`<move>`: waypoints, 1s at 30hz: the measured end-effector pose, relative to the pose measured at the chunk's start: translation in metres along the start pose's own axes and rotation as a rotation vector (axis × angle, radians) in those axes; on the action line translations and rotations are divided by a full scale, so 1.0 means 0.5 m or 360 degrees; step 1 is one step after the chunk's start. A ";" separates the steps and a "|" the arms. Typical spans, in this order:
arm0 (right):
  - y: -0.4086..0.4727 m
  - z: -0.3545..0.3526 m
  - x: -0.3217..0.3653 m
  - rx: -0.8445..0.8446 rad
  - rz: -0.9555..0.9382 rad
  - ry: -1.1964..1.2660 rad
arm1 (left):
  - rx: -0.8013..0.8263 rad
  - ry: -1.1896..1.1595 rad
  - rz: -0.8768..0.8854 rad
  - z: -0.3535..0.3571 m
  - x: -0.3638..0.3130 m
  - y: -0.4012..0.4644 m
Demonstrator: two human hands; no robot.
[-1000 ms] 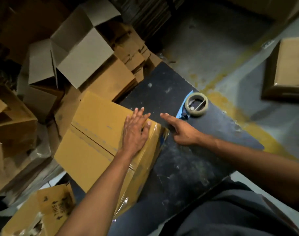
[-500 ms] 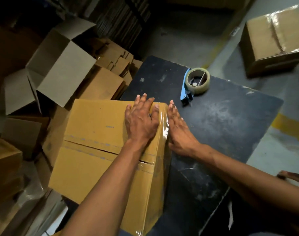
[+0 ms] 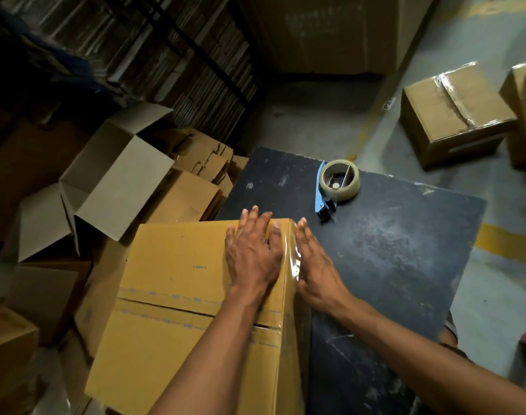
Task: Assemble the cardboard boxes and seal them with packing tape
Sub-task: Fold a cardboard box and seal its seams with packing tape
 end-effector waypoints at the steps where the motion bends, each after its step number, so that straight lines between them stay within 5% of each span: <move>1: -0.011 0.008 0.000 0.0038 0.0028 -0.0068 | 0.0002 0.0002 -0.0005 0.000 0.000 -0.001; 5: -0.060 -0.021 -0.009 0.0067 -0.0046 0.0130 | 0.0018 -0.0018 -0.0025 -0.001 0.002 -0.004; 10: 0.010 -0.170 0.007 -0.0242 0.0284 0.0668 | 0.0024 -0.0060 -0.0033 0.002 0.004 -0.002; 17: 0.155 -0.155 0.056 0.0350 0.0177 0.0732 | 0.0029 -0.0141 -0.0035 -0.002 0.008 -0.002; 30: 0.189 -0.132 -0.039 0.0495 0.0064 0.0839 | 0.0026 -0.0197 -0.0046 -0.003 0.006 -0.004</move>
Point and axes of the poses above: each hand's wrist, its own y-axis towards the middle knuckle, its own z-axis out of the palm, x = y × z, the point moved 9 cm from there along y, towards the middle knuckle
